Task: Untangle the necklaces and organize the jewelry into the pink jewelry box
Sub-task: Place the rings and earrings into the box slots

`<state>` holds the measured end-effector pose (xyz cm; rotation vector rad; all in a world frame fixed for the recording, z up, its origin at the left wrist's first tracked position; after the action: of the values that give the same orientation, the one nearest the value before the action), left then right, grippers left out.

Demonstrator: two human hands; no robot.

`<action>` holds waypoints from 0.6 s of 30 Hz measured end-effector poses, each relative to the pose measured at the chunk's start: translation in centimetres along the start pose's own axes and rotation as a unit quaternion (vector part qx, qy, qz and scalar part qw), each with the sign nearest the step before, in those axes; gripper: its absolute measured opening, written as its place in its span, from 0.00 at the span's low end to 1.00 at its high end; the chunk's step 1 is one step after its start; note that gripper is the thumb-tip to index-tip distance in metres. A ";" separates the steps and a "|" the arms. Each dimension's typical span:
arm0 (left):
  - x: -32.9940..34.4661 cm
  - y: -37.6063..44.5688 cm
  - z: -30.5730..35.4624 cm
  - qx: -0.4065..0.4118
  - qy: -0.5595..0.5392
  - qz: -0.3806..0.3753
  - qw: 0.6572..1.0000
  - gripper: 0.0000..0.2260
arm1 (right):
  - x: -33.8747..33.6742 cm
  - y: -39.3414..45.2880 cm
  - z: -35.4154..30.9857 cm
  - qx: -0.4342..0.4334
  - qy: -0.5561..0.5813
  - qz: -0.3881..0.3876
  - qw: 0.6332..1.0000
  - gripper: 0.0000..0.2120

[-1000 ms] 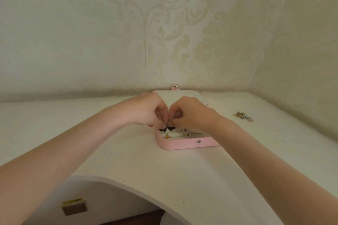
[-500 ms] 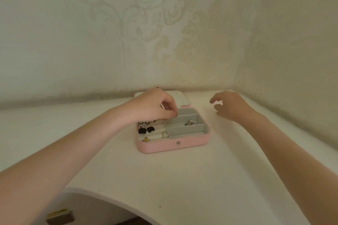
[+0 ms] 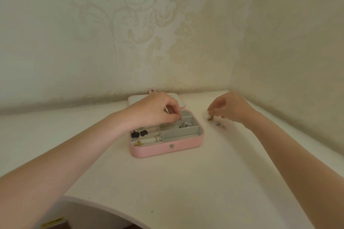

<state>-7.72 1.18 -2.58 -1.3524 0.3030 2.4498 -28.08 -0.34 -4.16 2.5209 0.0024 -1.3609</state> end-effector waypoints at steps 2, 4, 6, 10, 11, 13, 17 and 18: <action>0.0 0.1 0.1 -0.001 -0.017 0.003 1.000 0.04 | -0.6 -0.1 -0.5 0.015 0.082 0.017 0.996 0.06; -0.2 0.4 0.2 -0.004 -0.052 0.018 0.998 0.06 | -1.1 -0.4 -1.3 0.027 0.195 0.028 0.980 0.04; -0.2 0.7 0.3 -0.016 -0.124 0.032 0.992 0.07 | -1.4 -0.8 -2.4 0.028 0.287 0.012 0.957 0.02; 0.0 0.8 1.0 -0.044 -0.293 0.023 0.955 0.05 | -1.3 -1.5 -4.4 0.008 0.348 -0.065 0.935 0.03; 0.1 0.7 1.3 -0.040 -0.315 0.016 0.948 0.06 | -1.1 -1.6 -4.8 -0.003 0.346 -0.079 0.935 0.03; 0.0 0.5 1.7 -0.024 -0.327 0.015 0.945 0.07 | -0.8 -1.7 -5.3 -0.017 0.345 -0.090 0.934 0.03; -0.3 0.3 1.1 -0.029 -0.354 0.019 0.935 0.05 | -0.2 -1.8 -5.6 -0.020 0.383 -0.099 0.918 0.04; -0.4 0.3 0.9 -0.033 -0.361 0.020 0.932 0.05 | 0.0 -1.8 -5.7 -0.017 0.403 -0.101 0.910 0.05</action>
<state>-8.31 1.12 -1.75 -0.3877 0.0605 2.7983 -23.66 2.79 -1.68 2.9098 0.4515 -0.2697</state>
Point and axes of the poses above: each hand's wrist, its own y-axis towards the middle knuckle, its own x-axis out of the palm, z = x × y, the point moved 4 cm from there along y, towards the middle knuckle, and after that the axes turned 13 degrees about -x, right-handed, at the moved point
